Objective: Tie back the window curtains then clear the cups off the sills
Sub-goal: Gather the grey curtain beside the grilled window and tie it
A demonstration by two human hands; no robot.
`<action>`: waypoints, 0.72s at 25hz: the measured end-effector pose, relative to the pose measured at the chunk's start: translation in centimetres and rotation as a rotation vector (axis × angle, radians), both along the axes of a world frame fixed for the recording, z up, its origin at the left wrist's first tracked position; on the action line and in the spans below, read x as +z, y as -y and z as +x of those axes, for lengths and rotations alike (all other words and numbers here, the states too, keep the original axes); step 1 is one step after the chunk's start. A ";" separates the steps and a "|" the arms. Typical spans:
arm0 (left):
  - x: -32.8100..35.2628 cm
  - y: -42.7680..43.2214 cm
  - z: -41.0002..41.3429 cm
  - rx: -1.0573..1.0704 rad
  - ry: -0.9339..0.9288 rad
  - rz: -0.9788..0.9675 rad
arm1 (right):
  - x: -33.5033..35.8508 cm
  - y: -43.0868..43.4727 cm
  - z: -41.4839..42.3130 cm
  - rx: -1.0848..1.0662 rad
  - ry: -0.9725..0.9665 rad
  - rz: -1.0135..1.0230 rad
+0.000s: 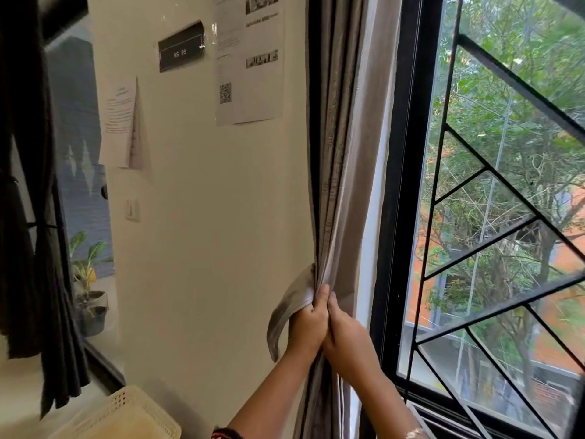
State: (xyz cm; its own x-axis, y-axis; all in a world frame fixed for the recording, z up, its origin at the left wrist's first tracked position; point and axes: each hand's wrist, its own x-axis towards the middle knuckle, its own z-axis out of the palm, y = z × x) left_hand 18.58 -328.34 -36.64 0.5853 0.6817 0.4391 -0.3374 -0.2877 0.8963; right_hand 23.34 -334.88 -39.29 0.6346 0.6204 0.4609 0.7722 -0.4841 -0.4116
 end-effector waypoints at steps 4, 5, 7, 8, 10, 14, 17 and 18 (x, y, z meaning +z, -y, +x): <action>0.6 -2.3 -0.3 -0.208 -0.001 -0.209 | -0.4 2.6 3.0 0.154 -0.338 0.619; 0.6 -2.7 -0.4 -0.266 0.003 -0.252 | 0.0 3.0 3.9 0.156 -0.407 0.744; 0.8 -3.2 -0.8 -0.410 0.029 -0.338 | 1.5 3.6 5.1 0.302 -0.579 0.829; 0.8 -3.5 -1.0 -0.464 0.041 -0.363 | 2.4 3.8 5.3 0.410 -0.694 0.843; 0.9 -3.8 -1.3 -0.523 0.020 -0.414 | 3.7 4.0 5.7 0.525 -0.872 0.832; 0.6 -4.3 -1.4 -0.638 -0.009 -0.500 | 4.6 3.9 6.2 0.573 -0.993 0.706; 0.5 -4.6 -1.0 -0.620 0.001 -0.521 | 4.8 3.6 5.9 0.494 -0.924 0.694; 0.5 -4.6 -0.8 -0.584 0.011 -0.514 | 4.7 3.4 5.7 0.465 -0.875 0.726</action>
State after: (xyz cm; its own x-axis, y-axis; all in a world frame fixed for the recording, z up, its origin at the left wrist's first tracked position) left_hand 17.76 -323.73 -36.15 0.9096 0.3839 0.1590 -0.3160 0.3906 0.8646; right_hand 29.08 -338.32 -34.55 0.6905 0.6467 0.3239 0.1387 0.3212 -0.9368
